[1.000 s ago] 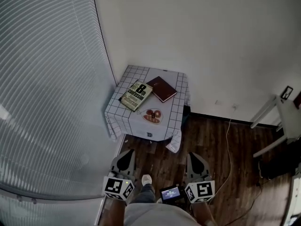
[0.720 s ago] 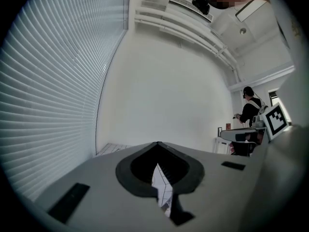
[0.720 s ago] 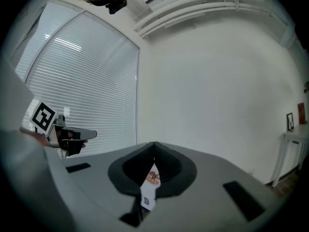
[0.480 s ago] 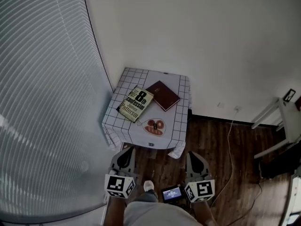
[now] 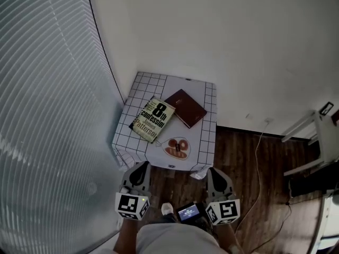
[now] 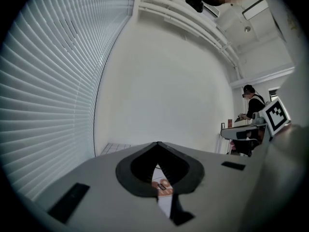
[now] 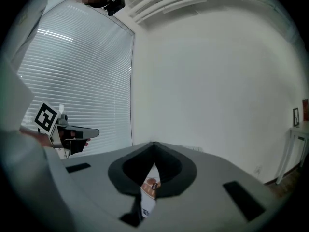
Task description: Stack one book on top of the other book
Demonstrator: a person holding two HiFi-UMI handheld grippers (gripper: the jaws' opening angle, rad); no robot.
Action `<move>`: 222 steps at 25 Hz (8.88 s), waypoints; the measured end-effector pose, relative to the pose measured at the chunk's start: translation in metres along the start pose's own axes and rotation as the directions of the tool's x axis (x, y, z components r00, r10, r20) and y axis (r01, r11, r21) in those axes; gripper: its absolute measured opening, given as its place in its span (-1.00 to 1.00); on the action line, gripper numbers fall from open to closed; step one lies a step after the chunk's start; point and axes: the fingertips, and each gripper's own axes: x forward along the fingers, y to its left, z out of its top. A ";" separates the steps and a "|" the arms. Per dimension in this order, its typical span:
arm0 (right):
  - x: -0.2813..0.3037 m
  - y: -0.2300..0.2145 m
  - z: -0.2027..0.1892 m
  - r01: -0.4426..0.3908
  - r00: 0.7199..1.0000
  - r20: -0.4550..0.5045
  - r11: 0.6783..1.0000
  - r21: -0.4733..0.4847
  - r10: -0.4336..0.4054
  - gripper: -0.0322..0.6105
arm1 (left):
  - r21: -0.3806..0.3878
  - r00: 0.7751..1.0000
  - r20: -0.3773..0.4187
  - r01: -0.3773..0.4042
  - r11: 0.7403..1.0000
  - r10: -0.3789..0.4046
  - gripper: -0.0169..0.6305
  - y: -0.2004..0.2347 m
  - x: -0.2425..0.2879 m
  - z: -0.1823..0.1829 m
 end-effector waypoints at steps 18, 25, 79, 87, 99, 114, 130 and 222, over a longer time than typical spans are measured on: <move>0.130 -0.024 -0.009 -0.083 0.995 -0.058 0.994 0.065 0.087 -0.89 | -0.008 0.996 -0.060 -0.066 0.998 0.066 -0.92 0.071 0.094 -0.006; 0.188 -0.039 -0.002 -0.166 0.983 -0.057 0.976 0.141 0.176 -0.89 | 0.000 0.992 -0.064 -0.106 0.994 0.105 -0.92 0.097 0.138 0.007; 0.380 -0.208 -0.190 -0.160 0.882 -0.438 0.985 0.065 0.173 -0.77 | -0.361 0.837 -0.511 0.001 0.932 -0.199 -0.57 0.021 0.352 -0.205; 0.411 -0.213 -0.208 -0.251 0.813 -0.497 0.953 0.172 0.304 -0.16 | -0.445 0.834 -0.502 -0.023 0.895 -0.228 -0.34 0.015 0.364 -0.215; 0.427 -0.205 -0.217 -0.366 0.712 -0.497 0.866 0.340 0.496 0.02 | -0.524 0.845 -0.496 -0.110 0.844 -0.198 -0.28 0.018 0.380 -0.224; 0.432 -0.185 -0.219 -0.431 0.659 -0.527 0.844 0.319 0.536 -0.05 | -0.546 0.783 -0.554 -0.085 0.833 -0.284 -0.33 0.008 0.393 -0.235; 0.415 -0.199 -0.199 -0.336 0.770 -0.460 0.894 0.297 0.442 -0.23 | -0.460 0.756 -0.581 -0.001 0.888 -0.300 -0.36 0.001 0.392 -0.230; 0.297 -0.108 -0.085 -0.273 0.914 -0.187 0.885 0.377 0.361 -0.38 | -0.243 0.846 -0.502 0.058 0.968 -0.177 -0.34 0.026 0.271 -0.105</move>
